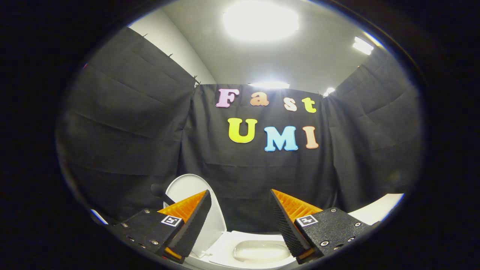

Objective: Open the toilet lid.

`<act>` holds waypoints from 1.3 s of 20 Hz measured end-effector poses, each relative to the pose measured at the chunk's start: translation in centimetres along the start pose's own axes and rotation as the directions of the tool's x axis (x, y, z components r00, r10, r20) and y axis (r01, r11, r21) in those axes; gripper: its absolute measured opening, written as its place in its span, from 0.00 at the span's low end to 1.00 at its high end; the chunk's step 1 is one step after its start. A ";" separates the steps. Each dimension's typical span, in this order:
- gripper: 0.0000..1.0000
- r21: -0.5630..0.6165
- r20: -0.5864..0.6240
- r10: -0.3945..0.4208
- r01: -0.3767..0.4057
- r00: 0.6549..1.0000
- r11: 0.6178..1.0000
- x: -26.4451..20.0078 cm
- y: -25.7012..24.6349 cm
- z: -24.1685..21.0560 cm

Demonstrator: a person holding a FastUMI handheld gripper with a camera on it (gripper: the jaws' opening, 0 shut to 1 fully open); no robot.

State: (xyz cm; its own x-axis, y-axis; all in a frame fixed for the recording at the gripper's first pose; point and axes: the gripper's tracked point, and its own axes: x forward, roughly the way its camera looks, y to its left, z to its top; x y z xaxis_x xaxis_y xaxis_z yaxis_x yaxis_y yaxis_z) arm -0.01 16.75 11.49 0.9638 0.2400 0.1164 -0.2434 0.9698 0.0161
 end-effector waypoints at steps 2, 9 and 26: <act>0.95 0.005 -0.036 -0.013 0.014 0.999 1.000 -1.0 -0.7 -1.6; 0.95 -0.026 -0.060 -0.019 0.018 0.998 0.999 -4.0 -1.7 -5.2; 0.95 -0.016 -0.156 -0.085 0.083 0.984 0.996 -6.1 -4.1 -9.9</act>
State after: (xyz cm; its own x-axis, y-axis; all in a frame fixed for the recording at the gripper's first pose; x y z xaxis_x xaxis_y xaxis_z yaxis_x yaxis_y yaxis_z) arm -3.78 11.75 0.88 0.9861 0.1606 -0.0415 -0.1604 0.9870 0.0096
